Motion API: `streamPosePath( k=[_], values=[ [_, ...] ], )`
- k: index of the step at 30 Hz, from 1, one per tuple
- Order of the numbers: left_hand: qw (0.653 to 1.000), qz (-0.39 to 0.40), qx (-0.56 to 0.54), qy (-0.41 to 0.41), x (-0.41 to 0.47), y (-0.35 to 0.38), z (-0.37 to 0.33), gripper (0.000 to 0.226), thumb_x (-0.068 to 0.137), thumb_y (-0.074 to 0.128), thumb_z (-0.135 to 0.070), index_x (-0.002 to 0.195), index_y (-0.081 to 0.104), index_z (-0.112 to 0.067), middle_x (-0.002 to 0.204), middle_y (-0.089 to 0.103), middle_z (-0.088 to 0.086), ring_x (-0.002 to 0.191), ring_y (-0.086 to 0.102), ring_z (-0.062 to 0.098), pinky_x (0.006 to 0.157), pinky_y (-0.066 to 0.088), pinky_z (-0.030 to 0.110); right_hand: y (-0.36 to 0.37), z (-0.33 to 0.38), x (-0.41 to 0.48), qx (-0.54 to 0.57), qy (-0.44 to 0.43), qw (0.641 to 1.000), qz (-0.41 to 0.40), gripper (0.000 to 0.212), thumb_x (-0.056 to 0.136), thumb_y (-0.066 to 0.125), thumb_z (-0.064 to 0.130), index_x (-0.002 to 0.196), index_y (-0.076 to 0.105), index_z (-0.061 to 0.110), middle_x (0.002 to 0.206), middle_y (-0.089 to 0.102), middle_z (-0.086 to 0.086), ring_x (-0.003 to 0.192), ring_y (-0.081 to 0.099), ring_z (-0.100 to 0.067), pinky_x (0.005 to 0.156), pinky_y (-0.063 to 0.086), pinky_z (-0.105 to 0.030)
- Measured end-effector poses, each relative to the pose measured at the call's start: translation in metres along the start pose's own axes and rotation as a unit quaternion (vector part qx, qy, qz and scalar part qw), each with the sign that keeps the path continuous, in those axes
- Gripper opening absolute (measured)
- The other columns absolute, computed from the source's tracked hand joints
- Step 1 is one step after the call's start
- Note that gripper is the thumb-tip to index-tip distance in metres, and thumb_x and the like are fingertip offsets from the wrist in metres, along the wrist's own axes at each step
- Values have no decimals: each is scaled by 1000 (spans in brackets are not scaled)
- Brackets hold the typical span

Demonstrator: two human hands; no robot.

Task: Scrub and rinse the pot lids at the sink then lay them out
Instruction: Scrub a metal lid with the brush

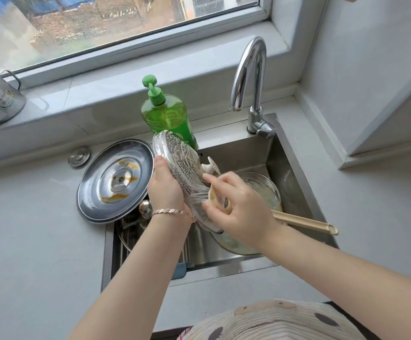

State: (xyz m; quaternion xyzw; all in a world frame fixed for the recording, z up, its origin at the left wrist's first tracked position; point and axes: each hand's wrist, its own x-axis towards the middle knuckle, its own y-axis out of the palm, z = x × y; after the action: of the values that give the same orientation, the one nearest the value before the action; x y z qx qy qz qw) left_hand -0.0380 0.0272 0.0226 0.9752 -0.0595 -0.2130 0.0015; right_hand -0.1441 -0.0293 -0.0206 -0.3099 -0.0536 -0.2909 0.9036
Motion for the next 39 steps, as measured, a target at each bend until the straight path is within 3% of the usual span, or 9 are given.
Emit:
streamPosePath(
  k=[3, 8, 13, 20, 24, 26, 30, 35, 39],
  values=[
    [999, -24, -19, -25, 3, -4, -3, 33, 97, 39, -43, 92, 58, -16, 95, 68, 5, 90, 66, 20, 86, 54, 37, 7, 3, -15, -14, -43, 999, 13, 46, 83, 53, 40, 124, 61, 20, 92, 52, 11, 55, 50, -6, 47, 42, -16],
    [998, -16, -17, -65, -10, -8, 11, 39, 96, 41, -45, 106, 60, -13, 103, 68, 7, 93, 66, 23, 88, 53, 41, -4, -26, 14, 93, 247, 964, 15, 45, 90, 56, 32, 134, 49, 28, 99, 51, 8, 94, 53, -3, 72, 37, -19],
    [997, -33, -22, -63, -7, -14, 11, 32, 96, 41, -43, 85, 58, -19, 96, 68, 5, 88, 66, 20, 85, 54, 39, 2, -11, -8, 71, 179, 980, 44, 44, 88, 58, 32, 132, 51, 34, 82, 42, 16, 75, 45, 0, 68, 37, -19],
    [998, -63, 30, 2, -11, -19, 7, 36, 97, 40, -41, 77, 58, -18, 78, 65, -1, 78, 64, 16, 68, 55, 25, -13, -58, -17, -29, 347, 921, 176, 38, 88, 57, 30, 120, 59, 11, 122, 62, -7, 112, 56, -22, 94, 45, -35],
    [993, -68, 81, 47, -14, -18, 6, 46, 98, 40, -38, 67, 55, -8, 61, 52, 1, 57, 49, 12, 46, 41, 15, -37, -47, 2, -58, 263, 963, -3, 23, 87, 57, 42, 103, 51, 26, 98, 56, 0, 85, 54, -17, 75, 45, -32],
    [991, -47, 101, 69, -21, -16, 8, 52, 98, 40, -36, 75, 58, 7, 57, 55, 11, 50, 44, 8, 48, 38, 16, -39, -31, 10, -106, 172, 979, 4, 32, 86, 55, 50, 107, 49, 26, 94, 54, 5, 80, 54, -17, 66, 43, -30],
    [986, 10, 137, 97, -29, -14, 12, 50, 97, 42, -35, 52, 34, -14, 38, 40, -7, 34, 37, 2, 41, 34, 16, -27, -27, 15, -237, 82, 964, 86, 35, 89, 46, 55, 108, 48, 26, 88, 55, 7, 80, 57, -20, 60, 37, -27],
    [985, 79, 125, 85, -34, -22, 18, 39, 95, 44, -38, 72, 51, -6, 66, 47, 11, 62, 44, 22, 62, 40, 34, -29, -44, 34, 22, 303, 943, 137, 22, 91, 49, 42, 88, 49, 19, 72, 60, 0, 57, 59, -16, 51, 46, -25],
    [990, 43, 114, 66, -32, -28, 18, 45, 96, 43, -37, 62, 43, -8, 52, 44, 4, 51, 45, 17, 48, 38, 19, -31, -43, 23, 154, 354, 920, 67, 21, 91, 53, 33, 84, 48, 14, 70, 56, -4, 48, 52, -12, 45, 42, -23]
  ],
)
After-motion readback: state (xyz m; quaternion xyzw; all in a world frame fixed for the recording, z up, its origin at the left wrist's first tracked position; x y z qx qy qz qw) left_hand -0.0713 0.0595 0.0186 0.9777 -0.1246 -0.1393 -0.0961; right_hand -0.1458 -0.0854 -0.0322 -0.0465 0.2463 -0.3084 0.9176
